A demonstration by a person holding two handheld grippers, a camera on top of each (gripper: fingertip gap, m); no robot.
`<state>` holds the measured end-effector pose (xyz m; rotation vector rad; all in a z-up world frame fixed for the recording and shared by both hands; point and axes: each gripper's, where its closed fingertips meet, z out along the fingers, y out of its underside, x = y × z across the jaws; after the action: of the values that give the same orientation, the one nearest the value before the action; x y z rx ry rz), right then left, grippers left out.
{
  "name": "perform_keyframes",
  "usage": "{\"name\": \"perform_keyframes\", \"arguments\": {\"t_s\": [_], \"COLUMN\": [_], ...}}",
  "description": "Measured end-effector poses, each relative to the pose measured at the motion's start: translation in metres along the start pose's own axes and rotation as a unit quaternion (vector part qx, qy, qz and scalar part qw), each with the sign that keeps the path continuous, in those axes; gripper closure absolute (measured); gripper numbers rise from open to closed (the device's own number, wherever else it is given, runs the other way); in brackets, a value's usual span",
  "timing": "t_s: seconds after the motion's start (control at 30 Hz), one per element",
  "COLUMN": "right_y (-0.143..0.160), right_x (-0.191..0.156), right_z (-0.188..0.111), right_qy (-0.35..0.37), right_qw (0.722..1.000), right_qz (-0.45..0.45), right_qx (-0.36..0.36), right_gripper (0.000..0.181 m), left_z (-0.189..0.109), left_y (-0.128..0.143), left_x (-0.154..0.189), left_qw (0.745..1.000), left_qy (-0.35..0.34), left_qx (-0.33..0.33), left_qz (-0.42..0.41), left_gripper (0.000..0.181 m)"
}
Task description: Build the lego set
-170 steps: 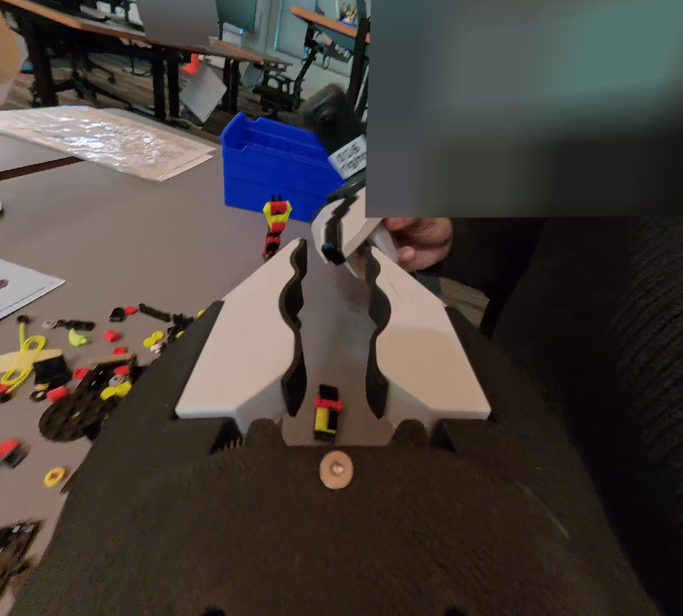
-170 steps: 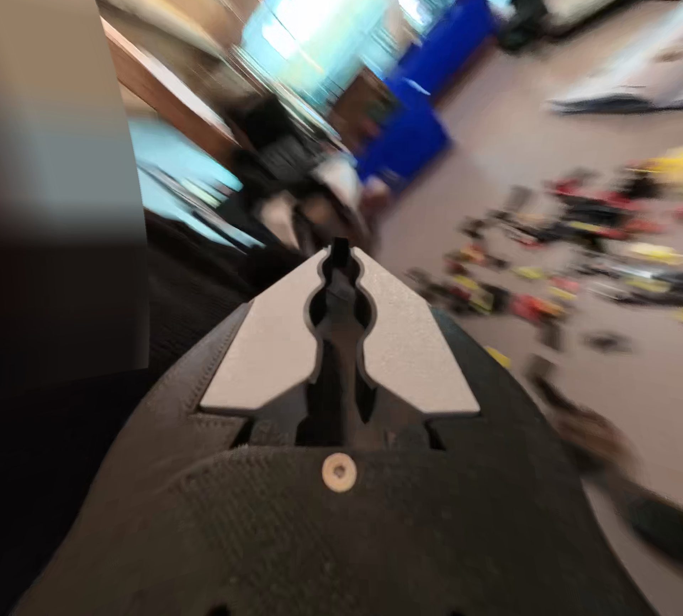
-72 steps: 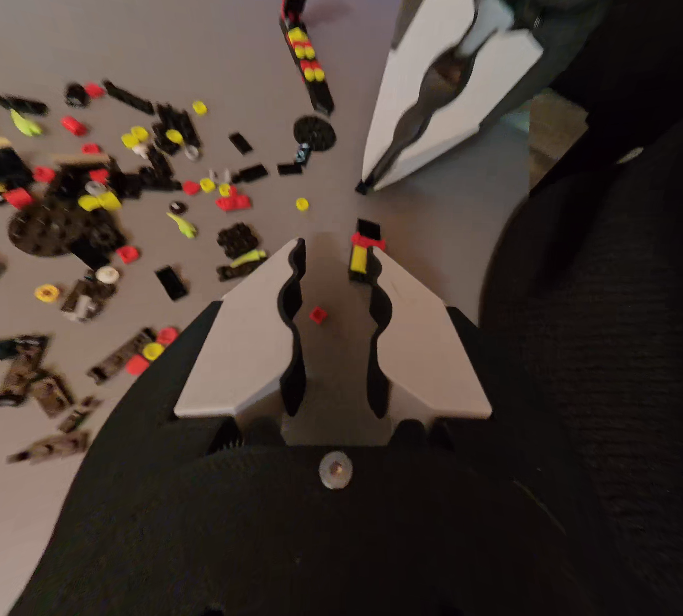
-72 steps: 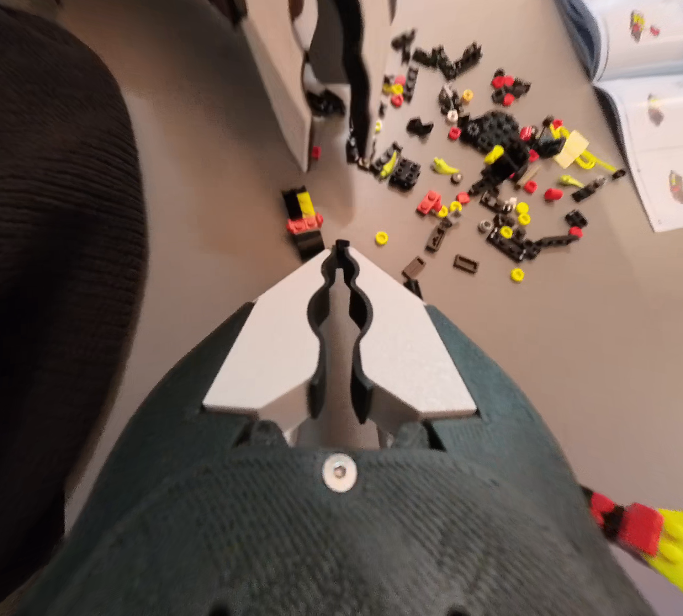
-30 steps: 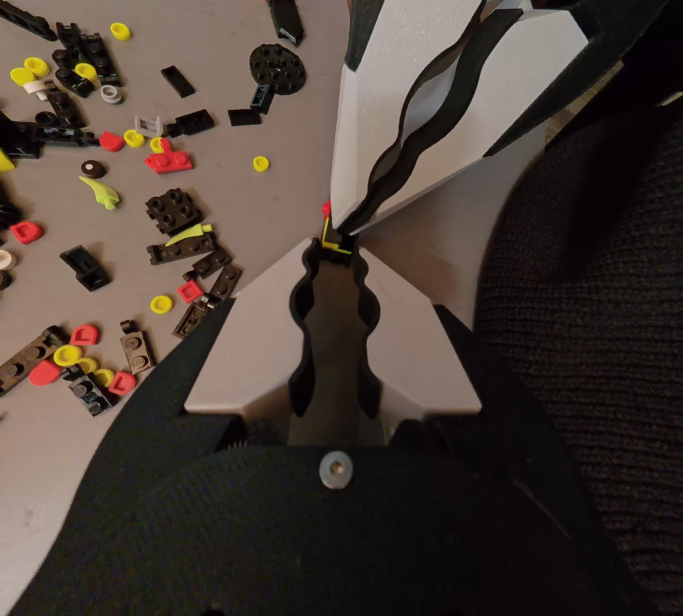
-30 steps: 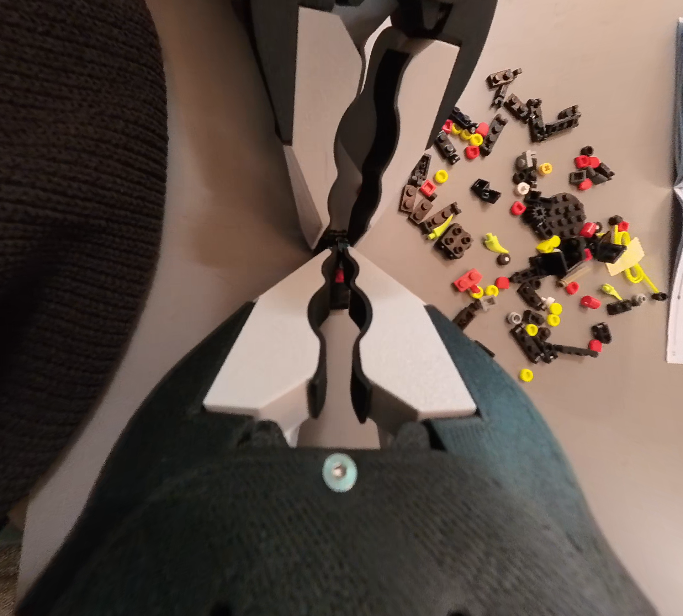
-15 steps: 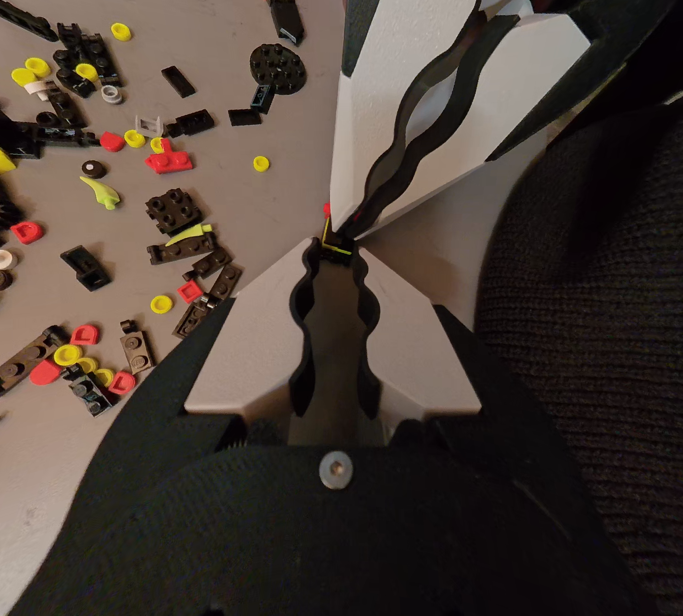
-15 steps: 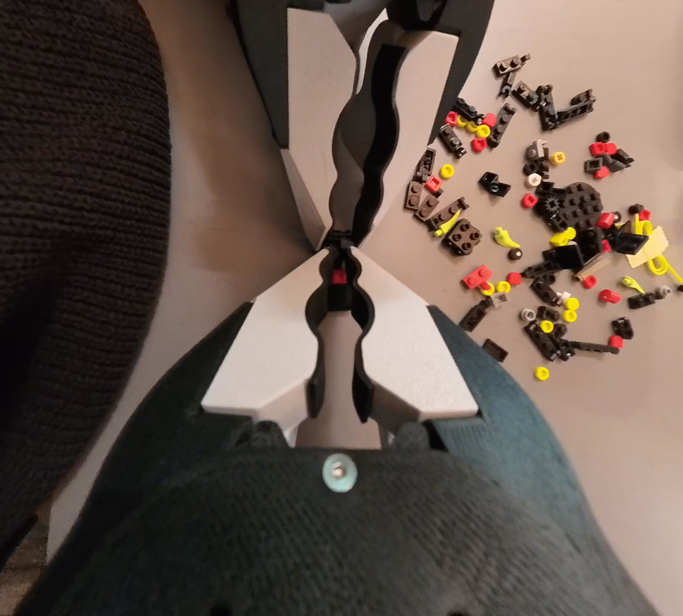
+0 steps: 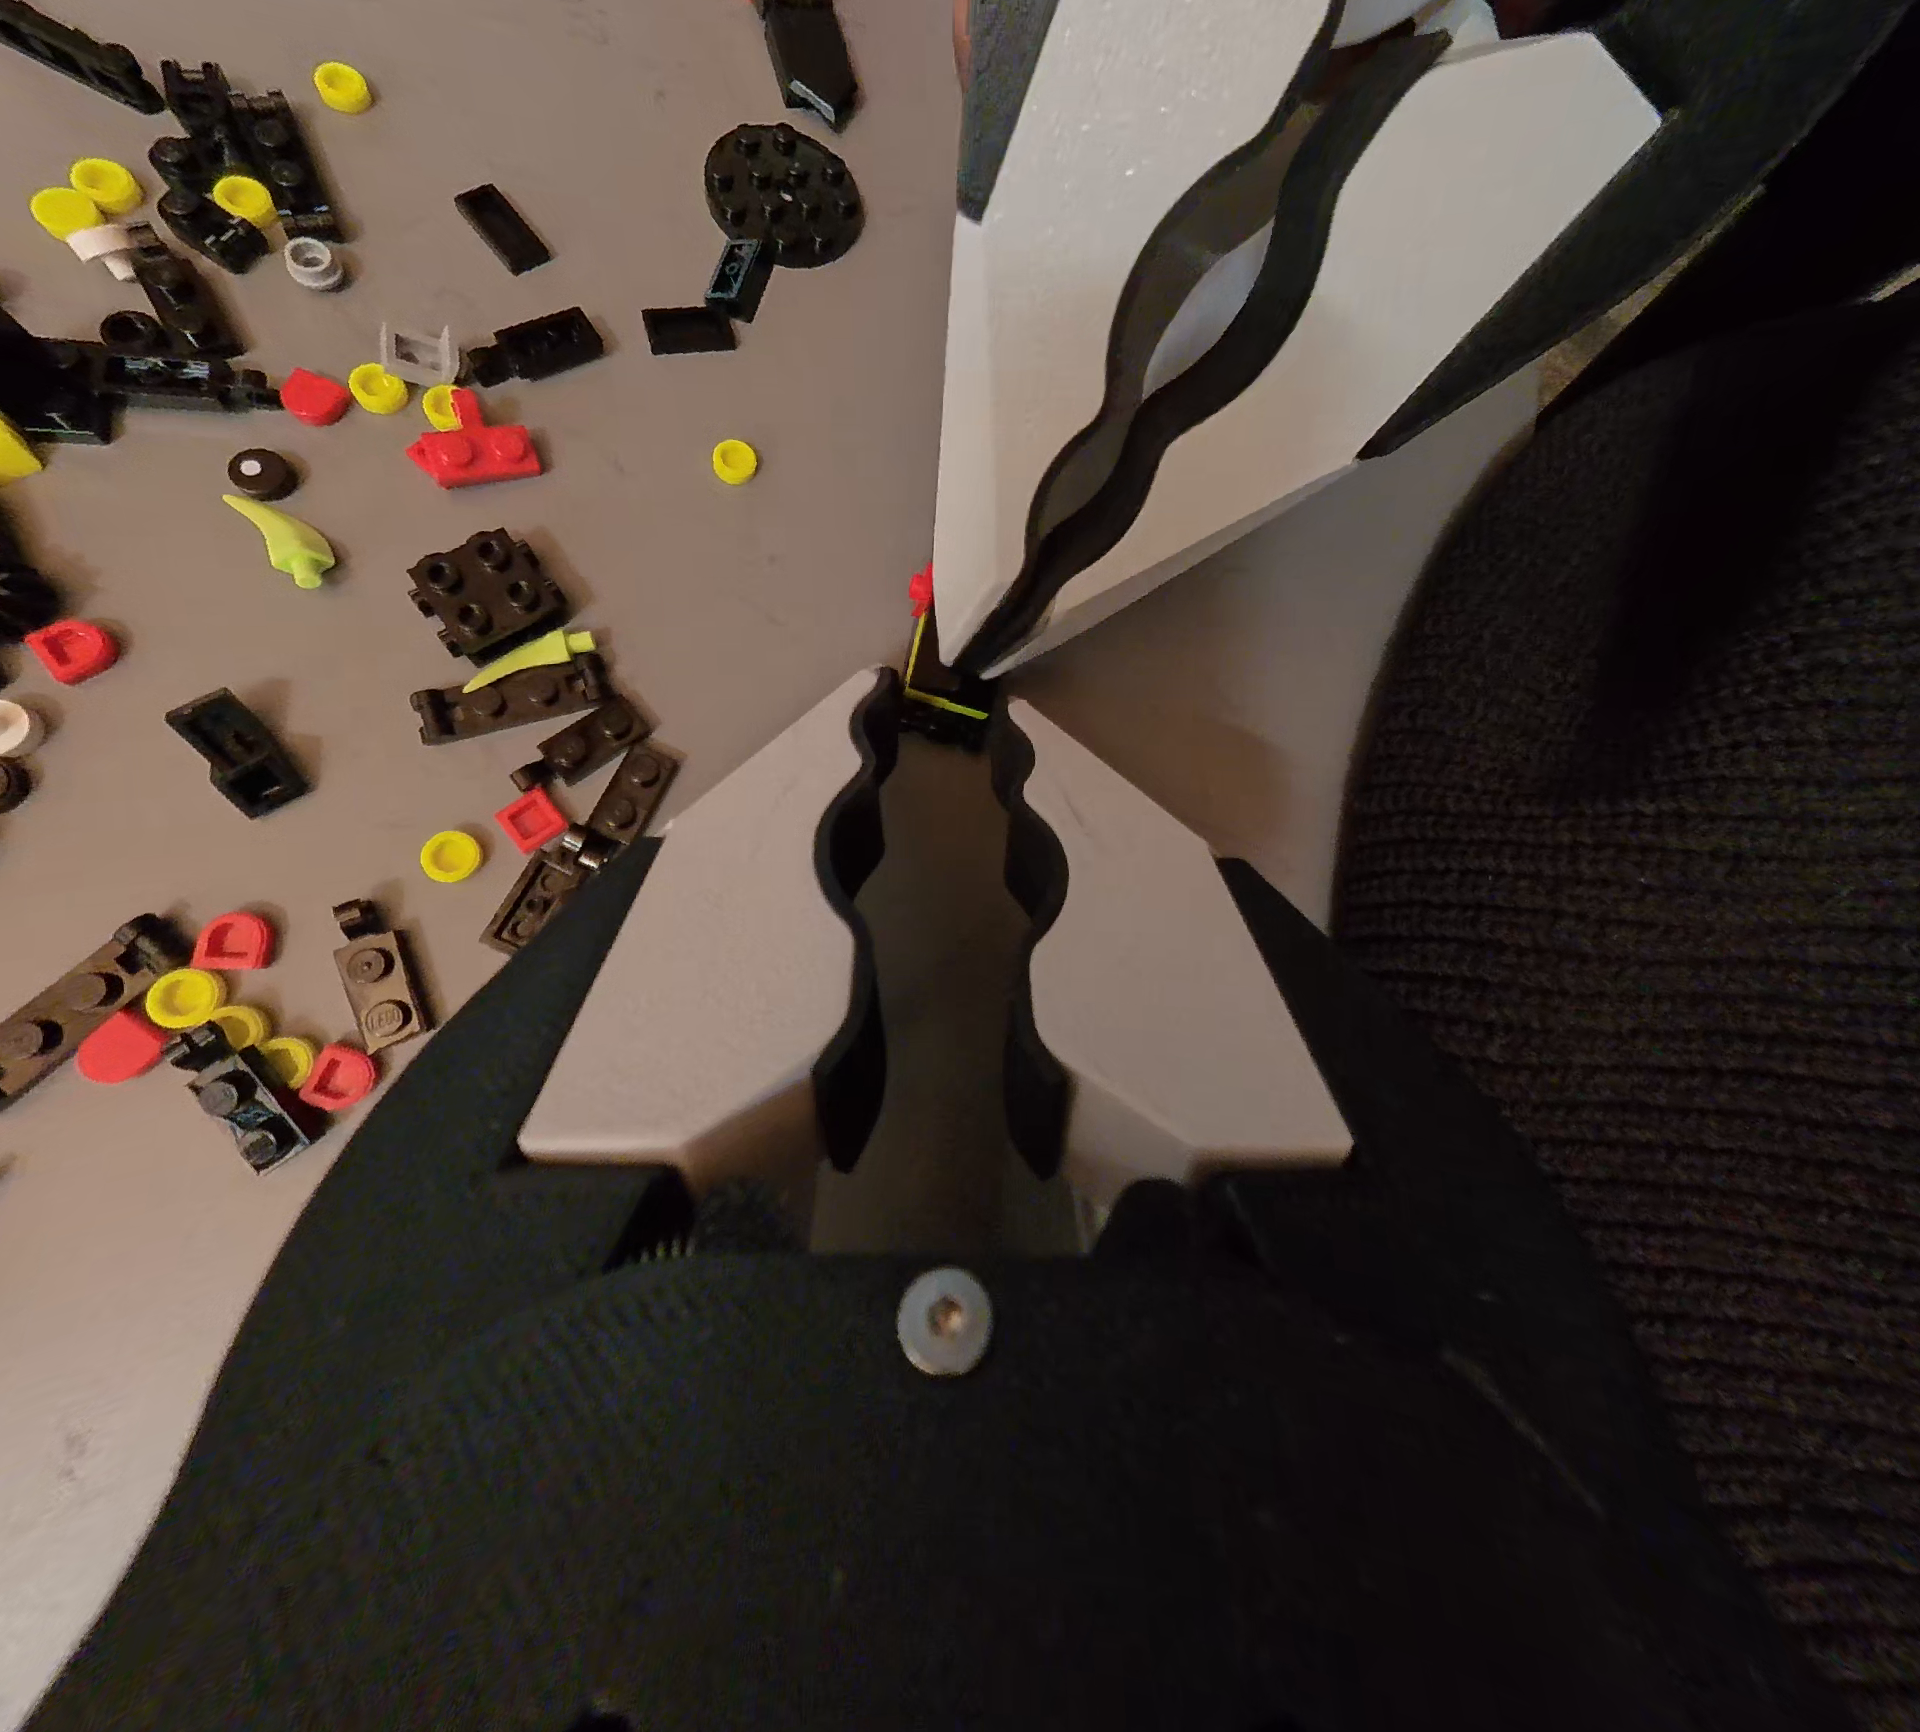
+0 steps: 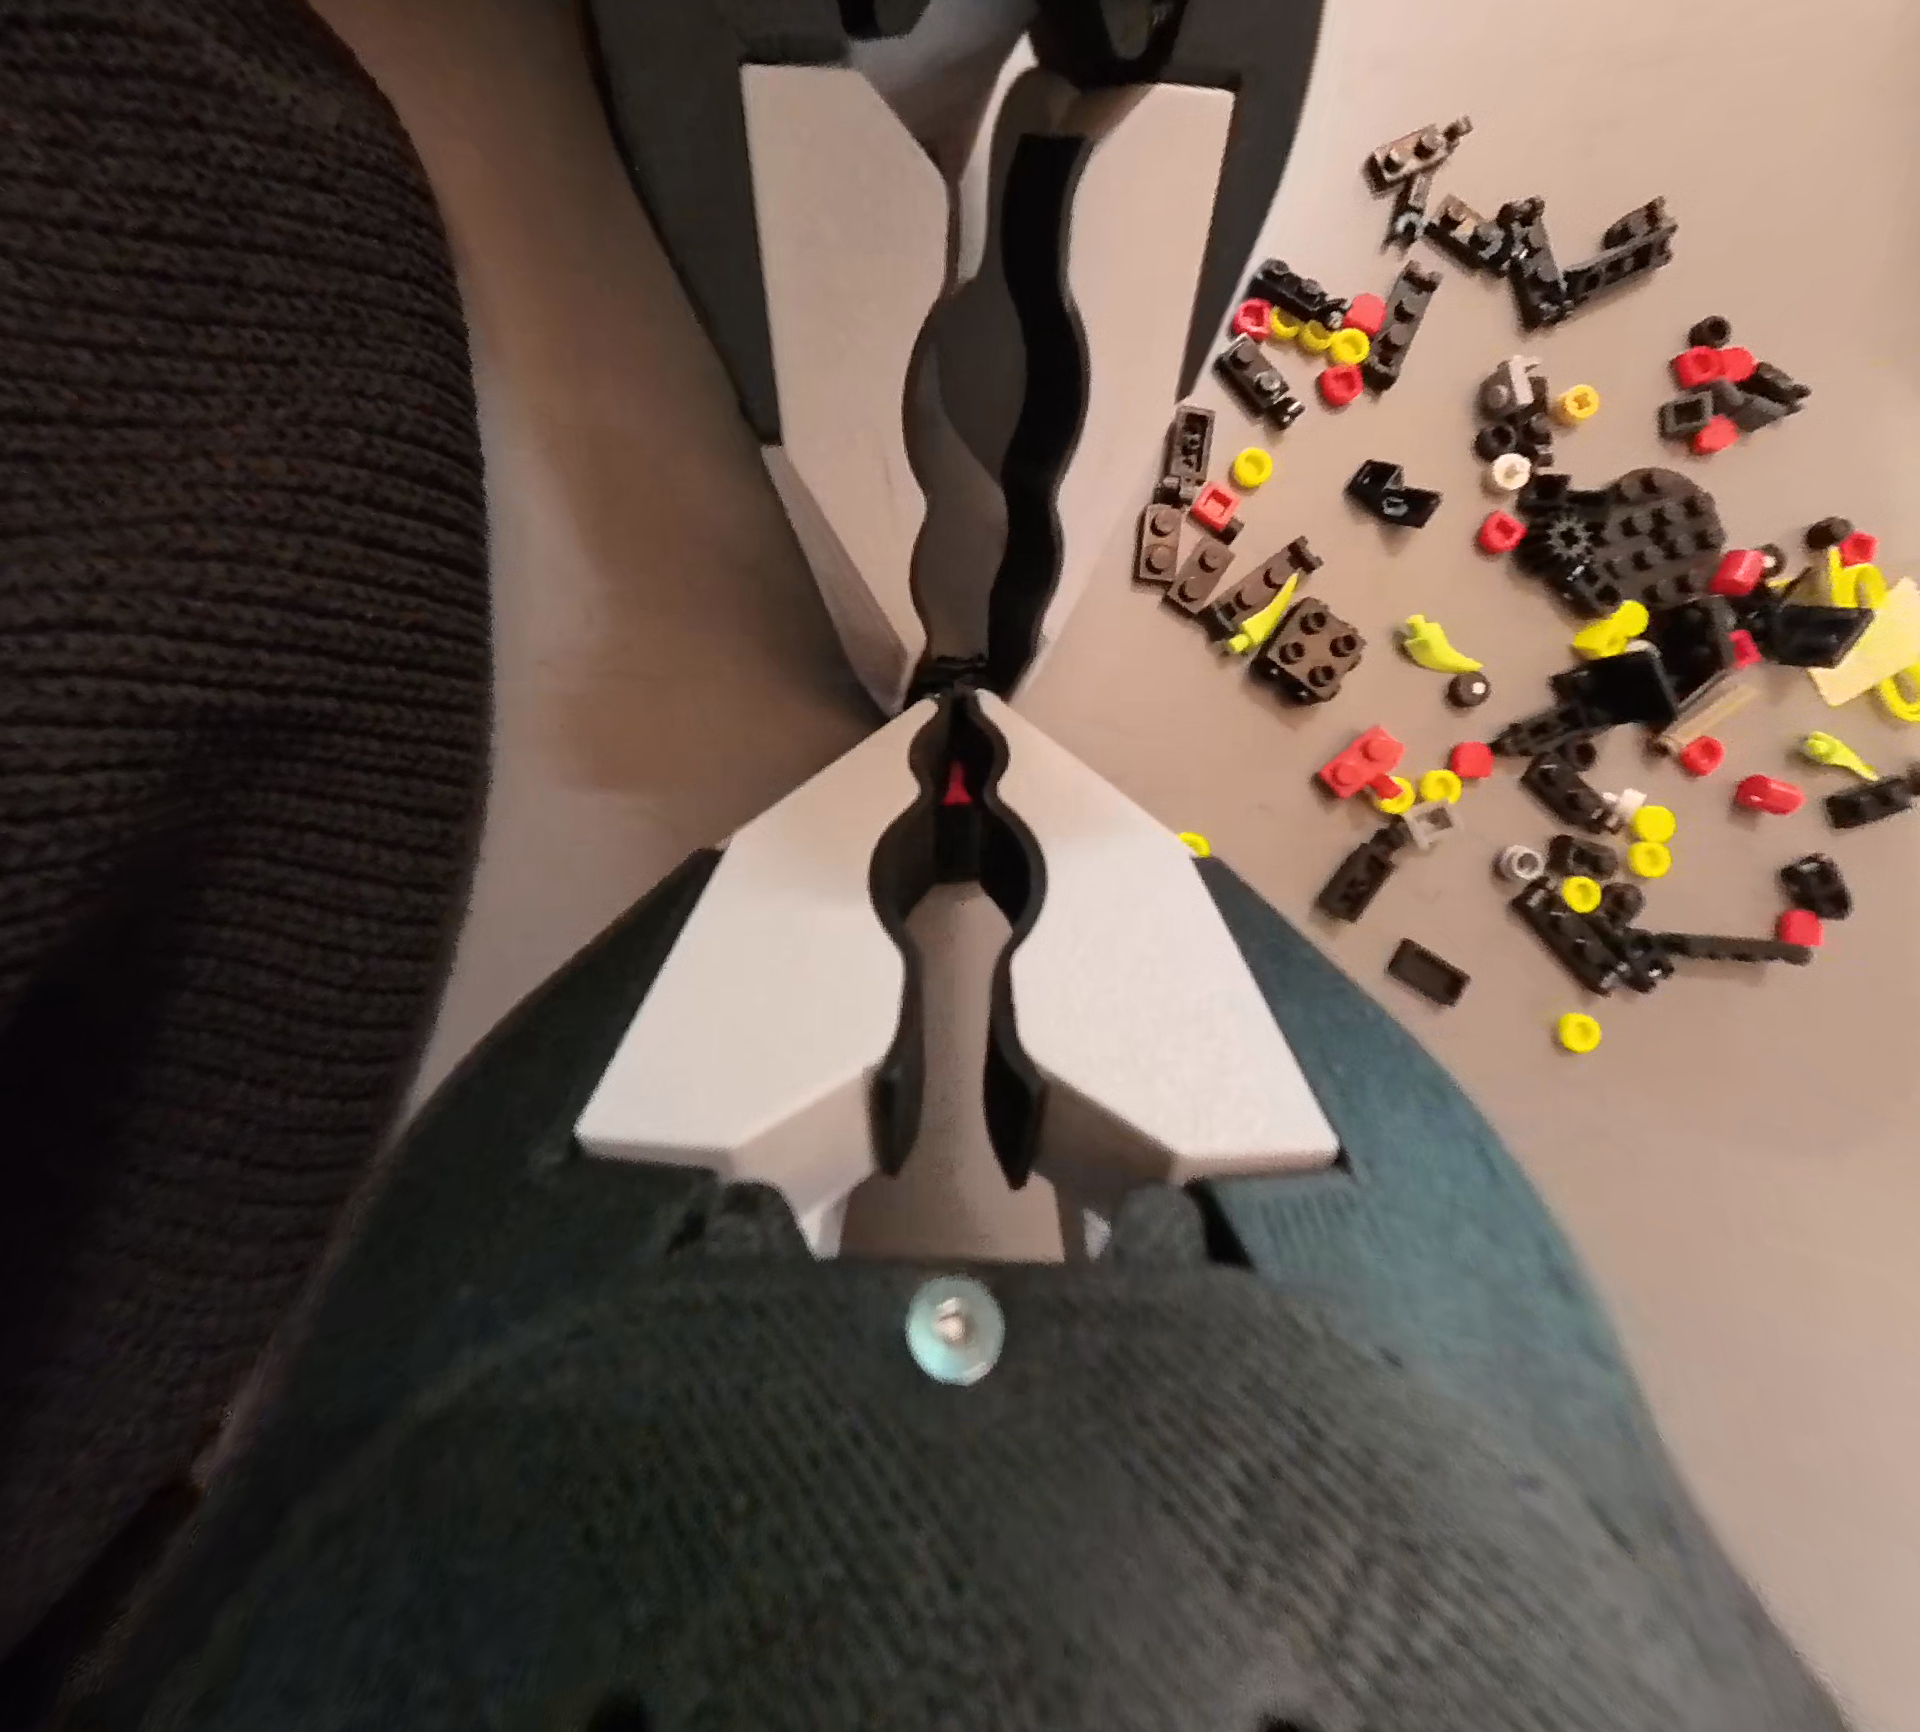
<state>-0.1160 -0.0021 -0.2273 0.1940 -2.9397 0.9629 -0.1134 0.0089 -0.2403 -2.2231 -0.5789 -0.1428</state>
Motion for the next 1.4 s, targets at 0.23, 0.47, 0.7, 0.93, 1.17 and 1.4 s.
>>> {"name": "perform_keyframes", "arguments": {"t_s": [0.23,0.47,0.7,0.93,1.17,1.4], "right_y": [0.000,-0.001,-0.003,-0.003,-0.010,-0.014], "right_x": [0.000,0.000,-0.001,0.008,0.016,0.011], "right_z": [0.001,0.002,-0.006,-0.016,-0.026,-0.019], "right_qy": [-0.025,-0.022,-0.053,-0.022,0.039,0.032], "right_qw": [0.998,0.998,0.993,0.994,0.991,0.992], "right_qz": [0.053,0.055,0.075,0.054,-0.031,-0.031], "right_qx": [0.005,0.014,0.069,0.091,0.120,0.119], "right_gripper": [0.180,0.175,0.148,0.139,0.145,0.141], "left_z": [0.000,0.000,0.000,-0.002,-0.019,-0.023], "left_y": [0.000,0.000,0.000,-0.002,-0.022,-0.027], "left_x": [0.000,0.000,0.000,-0.001,-0.001,-0.001], "left_qw": [1.000,1.000,1.000,0.997,0.964,0.945], "left_qy": [-0.003,-0.005,0.006,0.042,0.151,0.186], "left_qx": [0.000,-0.001,0.001,0.009,0.072,0.089], "left_qz": [0.003,0.006,-0.007,-0.062,-0.207,-0.254], "left_gripper": [0.166,0.167,0.166,0.166,0.167,0.167]}}
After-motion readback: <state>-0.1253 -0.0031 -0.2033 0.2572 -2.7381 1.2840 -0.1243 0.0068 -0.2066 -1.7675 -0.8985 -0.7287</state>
